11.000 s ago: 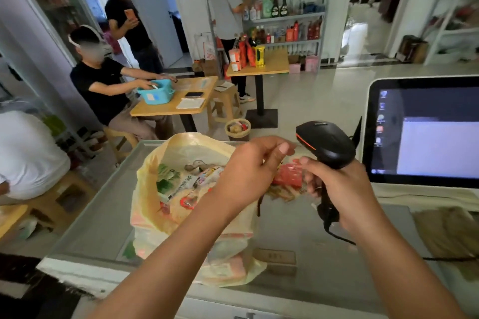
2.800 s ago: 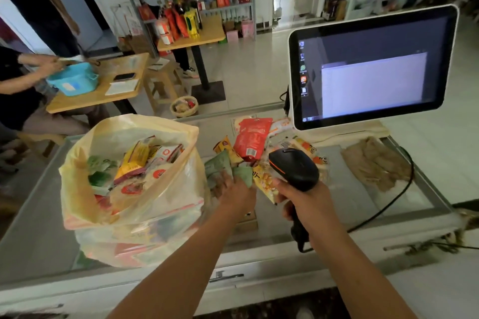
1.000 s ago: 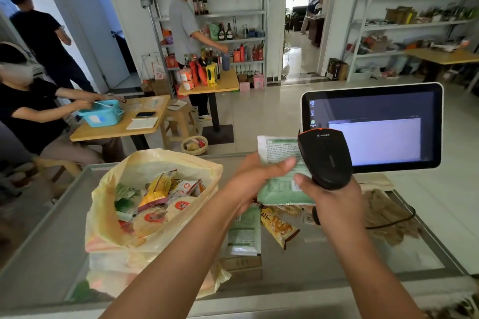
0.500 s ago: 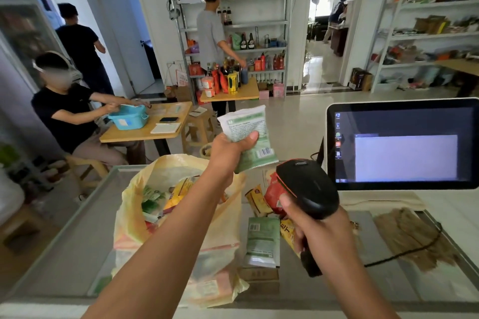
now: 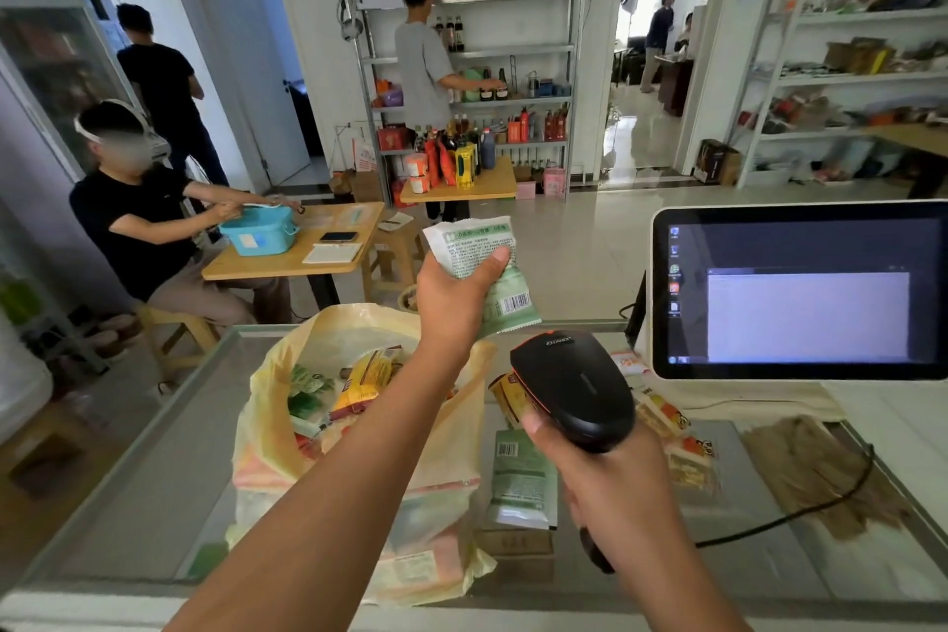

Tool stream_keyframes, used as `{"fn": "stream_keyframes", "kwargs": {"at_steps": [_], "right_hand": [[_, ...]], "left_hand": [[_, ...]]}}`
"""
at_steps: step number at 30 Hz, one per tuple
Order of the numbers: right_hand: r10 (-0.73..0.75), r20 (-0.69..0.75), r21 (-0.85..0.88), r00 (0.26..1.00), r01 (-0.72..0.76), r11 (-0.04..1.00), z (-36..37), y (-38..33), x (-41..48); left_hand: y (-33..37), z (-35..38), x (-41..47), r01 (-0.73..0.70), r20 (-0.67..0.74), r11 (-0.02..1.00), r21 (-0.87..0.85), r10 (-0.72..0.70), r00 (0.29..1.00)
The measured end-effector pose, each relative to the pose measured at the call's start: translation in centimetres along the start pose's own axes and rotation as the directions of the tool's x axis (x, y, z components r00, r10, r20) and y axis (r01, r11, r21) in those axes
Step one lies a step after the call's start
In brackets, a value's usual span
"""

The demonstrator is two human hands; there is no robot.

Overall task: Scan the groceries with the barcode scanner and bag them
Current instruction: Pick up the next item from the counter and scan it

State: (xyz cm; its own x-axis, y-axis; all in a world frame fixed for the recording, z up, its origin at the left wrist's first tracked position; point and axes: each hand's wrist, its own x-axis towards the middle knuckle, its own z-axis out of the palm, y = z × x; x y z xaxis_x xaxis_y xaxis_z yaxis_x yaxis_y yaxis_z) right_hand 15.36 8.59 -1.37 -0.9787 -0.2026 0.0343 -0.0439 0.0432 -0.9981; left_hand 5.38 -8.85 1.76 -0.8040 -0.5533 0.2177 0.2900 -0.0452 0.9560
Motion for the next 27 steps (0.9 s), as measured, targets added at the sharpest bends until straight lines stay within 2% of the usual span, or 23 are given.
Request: {"fn": "stream_keyframes", "kwargs": {"at_steps": [8,19,27], "right_hand": [[-0.028,-0.003,-0.056,1.000,0.028,0.998,0.03,0.12,-0.36],[-0.024,-0.051,-0.176,0.998,0.015,0.984,-0.31,-0.12,-0.80],[-0.009,-0.053,-0.184,0.999,-0.001,0.983,-0.30,-0.51,-1.06]], "left_hand": [[-0.08,-0.26,-0.42,-0.008,0.081,1.000,0.000,0.008,0.997],[0.42,-0.37,-0.48,0.011,0.076,1.000,-0.011,-0.011,0.997],[0.38,-0.47,-0.33,0.008,0.056,1.000,0.019,-0.009,0.998]]}}
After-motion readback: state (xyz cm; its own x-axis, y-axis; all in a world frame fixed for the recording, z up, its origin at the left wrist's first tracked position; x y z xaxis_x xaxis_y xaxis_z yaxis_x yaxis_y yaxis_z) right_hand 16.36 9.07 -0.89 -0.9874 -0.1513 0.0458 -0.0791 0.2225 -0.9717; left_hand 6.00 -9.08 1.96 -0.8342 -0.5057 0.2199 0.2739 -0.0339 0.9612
